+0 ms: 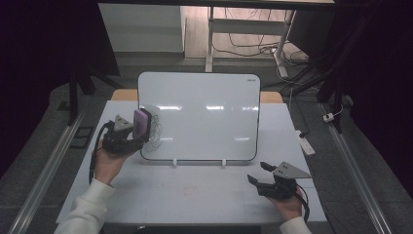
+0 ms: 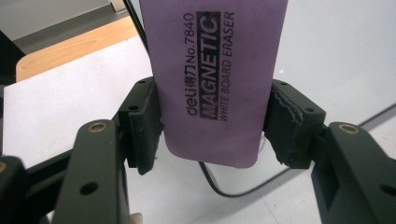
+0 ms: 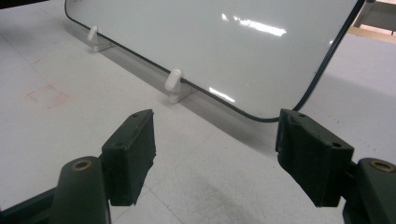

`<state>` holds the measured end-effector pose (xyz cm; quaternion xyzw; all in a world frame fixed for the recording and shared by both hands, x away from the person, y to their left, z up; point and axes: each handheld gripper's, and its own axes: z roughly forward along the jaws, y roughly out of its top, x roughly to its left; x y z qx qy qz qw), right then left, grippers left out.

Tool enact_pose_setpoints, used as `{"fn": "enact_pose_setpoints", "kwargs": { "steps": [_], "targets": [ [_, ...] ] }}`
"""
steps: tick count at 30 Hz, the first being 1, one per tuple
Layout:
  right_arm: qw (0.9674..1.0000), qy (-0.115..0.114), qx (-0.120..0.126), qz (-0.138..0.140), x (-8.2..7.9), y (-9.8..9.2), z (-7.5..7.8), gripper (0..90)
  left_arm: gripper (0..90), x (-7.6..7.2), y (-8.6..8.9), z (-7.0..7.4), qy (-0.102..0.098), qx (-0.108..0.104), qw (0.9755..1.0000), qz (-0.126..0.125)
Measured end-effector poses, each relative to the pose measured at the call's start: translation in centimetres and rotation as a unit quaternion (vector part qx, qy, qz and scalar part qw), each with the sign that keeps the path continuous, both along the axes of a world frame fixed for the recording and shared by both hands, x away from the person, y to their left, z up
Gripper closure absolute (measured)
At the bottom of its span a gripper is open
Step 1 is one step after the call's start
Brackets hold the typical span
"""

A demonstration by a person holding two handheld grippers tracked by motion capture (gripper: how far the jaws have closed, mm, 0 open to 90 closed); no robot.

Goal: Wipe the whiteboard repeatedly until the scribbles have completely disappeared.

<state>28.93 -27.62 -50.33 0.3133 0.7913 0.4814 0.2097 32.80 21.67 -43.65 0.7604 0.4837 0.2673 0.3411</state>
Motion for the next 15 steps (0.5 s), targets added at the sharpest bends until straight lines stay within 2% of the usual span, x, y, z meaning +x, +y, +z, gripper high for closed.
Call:
{"fn": "enact_pose_setpoints", "kwargs": {
  "steps": [2, 4, 8, 11, 15],
  "targets": [
    [1.0000, 0.000, 0.001, -0.001, 0.0, -0.1, 0.0, 28.1, 40.5, 0.4, -0.2, -0.1, -0.003, 0.010, 0.9999, 0.003],
    [1.0000, 0.000, 0.003, -0.002, 0.0, -0.1, 0.0, 28.1, 40.4, 0.9, -0.6, 0.0, -0.008, 0.010, 0.9999, 0.004],
    [1.0000, 0.000, 0.003, -0.002, 0.0, -0.1, 0.0, 28.1, 40.4, 1.7, -1.4, 0.5, -0.016, 0.028, 0.9994, 0.009],
    [1.0000, 0.000, 0.003, -0.001, 0.0, 0.0, 0.0, 28.1, 40.6, 2.2, -2.2, 0.5, -0.021, 0.048, 0.9986, 0.010],
    [1.0000, 0.000, 0.004, -0.001, 0.0, 0.0, 0.0, 28.1, 40.7, 2.3, -3.2, 0.3, -0.028, 0.086, 0.9957, 0.016]
  ]
}}
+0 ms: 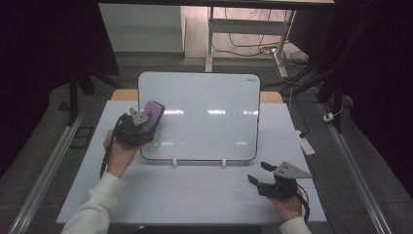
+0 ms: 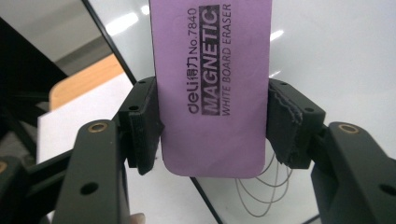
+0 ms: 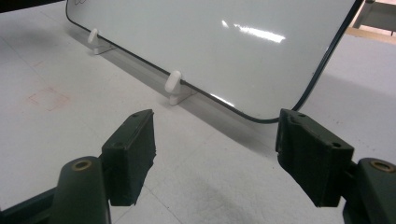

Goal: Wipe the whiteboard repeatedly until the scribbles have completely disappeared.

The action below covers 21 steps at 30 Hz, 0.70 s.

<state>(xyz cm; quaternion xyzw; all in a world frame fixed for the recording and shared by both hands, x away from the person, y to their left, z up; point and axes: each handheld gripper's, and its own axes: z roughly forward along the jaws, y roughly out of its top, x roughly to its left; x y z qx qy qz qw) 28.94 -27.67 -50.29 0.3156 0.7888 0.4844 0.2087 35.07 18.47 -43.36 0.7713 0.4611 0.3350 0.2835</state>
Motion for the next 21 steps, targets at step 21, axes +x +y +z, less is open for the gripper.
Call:
{"fn": "enact_pose_setpoints", "kwargs": {
  "steps": [21],
  "targets": [
    [1.0000, 0.000, 0.002, 0.001, 0.2, 0.0, 0.0, 28.0, 41.0, 0.4, 0.4, 0.8, -0.019, 0.011, 0.9998, 0.000]
  ]
}}
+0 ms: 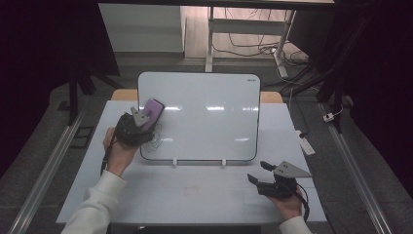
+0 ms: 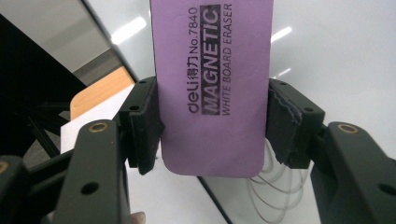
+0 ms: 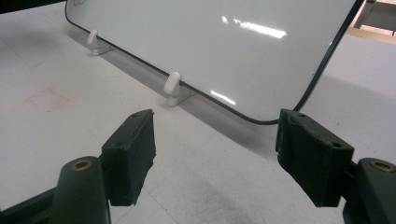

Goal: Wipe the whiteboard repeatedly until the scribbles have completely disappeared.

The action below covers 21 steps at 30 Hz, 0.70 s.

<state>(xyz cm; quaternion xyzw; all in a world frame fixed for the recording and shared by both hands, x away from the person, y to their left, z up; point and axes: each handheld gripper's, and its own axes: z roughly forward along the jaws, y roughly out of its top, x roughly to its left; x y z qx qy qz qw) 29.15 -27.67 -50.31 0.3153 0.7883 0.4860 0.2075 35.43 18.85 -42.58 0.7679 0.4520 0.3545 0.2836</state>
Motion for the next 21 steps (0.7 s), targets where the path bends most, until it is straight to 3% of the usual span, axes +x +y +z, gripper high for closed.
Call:
{"fn": "enact_pose_setpoints", "kwargs": {
  "steps": [3, 7, 17, 21],
  "targets": [
    [1.0000, 0.000, 0.000, 0.000, 0.0, 0.0, 0.0, 28.1, 41.0, 0.3, -0.5, 0.1, -0.004, 0.021, 0.9998, -0.002],
    [1.0000, 0.000, -0.002, 0.002, 0.0, 0.1, 0.0, 28.0, 41.0, 0.3, -0.8, 0.1, -0.008, 0.027, 0.9996, -0.001],
    [1.0000, 0.001, -0.001, 0.002, 0.0, 0.1, 0.0, 28.0, 41.0, 0.0, -1.0, -0.3, -0.002, 0.001, 0.9999, -0.013],
    [1.0000, 0.001, -0.001, 0.003, 0.0, 0.2, -0.1, 28.1, 41.0, -0.3, -1.3, -0.7, 0.003, 0.001, 0.9998, -0.022]
  ]
}}
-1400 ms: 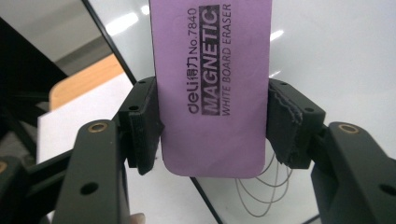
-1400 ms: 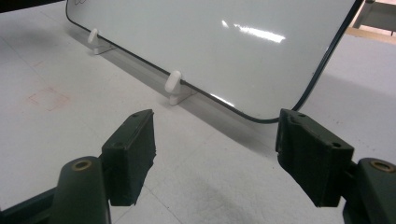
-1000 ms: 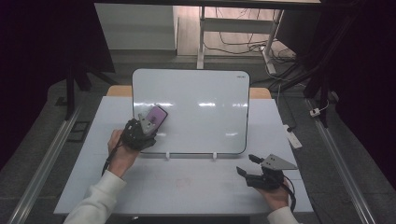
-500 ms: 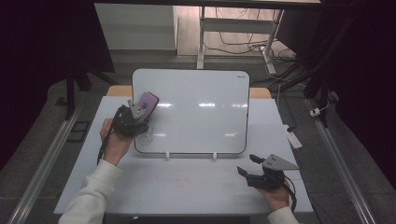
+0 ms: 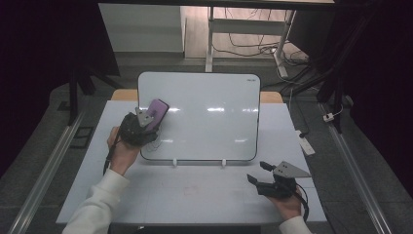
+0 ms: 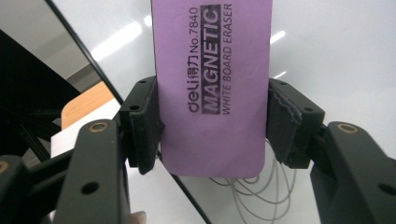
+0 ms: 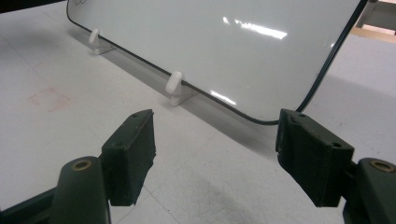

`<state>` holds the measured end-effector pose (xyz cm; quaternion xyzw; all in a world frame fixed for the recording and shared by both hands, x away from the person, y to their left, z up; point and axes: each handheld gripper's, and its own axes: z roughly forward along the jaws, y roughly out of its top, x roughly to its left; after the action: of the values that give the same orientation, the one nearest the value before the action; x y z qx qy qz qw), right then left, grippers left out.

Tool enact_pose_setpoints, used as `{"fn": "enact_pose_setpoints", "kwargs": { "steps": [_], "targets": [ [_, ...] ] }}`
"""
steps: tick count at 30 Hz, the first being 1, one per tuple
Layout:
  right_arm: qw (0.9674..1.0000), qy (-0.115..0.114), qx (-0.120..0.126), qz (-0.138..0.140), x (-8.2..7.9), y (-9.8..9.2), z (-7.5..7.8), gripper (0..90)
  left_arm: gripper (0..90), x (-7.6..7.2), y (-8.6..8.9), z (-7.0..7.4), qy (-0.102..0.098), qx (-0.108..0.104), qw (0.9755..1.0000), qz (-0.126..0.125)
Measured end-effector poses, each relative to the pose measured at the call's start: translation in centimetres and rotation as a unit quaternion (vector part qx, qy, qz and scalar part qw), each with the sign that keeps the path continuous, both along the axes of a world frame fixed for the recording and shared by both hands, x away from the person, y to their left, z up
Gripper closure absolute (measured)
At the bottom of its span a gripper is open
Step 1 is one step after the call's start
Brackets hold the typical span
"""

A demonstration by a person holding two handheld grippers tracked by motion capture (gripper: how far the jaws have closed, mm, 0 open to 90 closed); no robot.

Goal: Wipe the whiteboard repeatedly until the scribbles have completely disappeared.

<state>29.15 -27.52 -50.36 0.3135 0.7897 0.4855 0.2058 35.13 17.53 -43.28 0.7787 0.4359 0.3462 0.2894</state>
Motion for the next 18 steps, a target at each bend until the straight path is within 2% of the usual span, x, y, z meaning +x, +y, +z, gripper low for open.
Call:
{"fn": "enact_pose_setpoints", "kwargs": {
  "steps": [7, 10, 11, 14, 18],
  "targets": [
    [1.0000, -0.001, 0.000, -0.001, 0.0, 0.0, 0.0, 28.0, 41.1, -1.3, -1.6, -1.7, 0.014, 0.016, 0.9992, -0.034],
    [1.0000, -0.001, -0.001, 0.000, 0.0, 0.0, 0.0, 28.0, 41.1, -1.9, -2.1, -2.4, 0.019, 0.034, 0.9981, -0.048],
    [1.0000, -0.001, -0.001, 0.000, 0.0, 0.0, 0.0, 28.1, 41.1, -2.0, -2.1, -2.4, 0.020, 0.035, 0.9980, -0.049],
    [1.0000, -0.001, -0.001, 0.000, 0.0, 0.0, 0.0, 28.0, 41.1, -1.6, -1.5, -2.0, 0.028, 0.016, 0.9981, -0.052],
    [1.0000, -0.002, 0.000, -0.001, 0.0, 0.0, 0.1, 28.0, 41.1, -0.5, -0.5, -0.5, 0.009, 0.020, 0.9993, -0.029]
  ]
}}
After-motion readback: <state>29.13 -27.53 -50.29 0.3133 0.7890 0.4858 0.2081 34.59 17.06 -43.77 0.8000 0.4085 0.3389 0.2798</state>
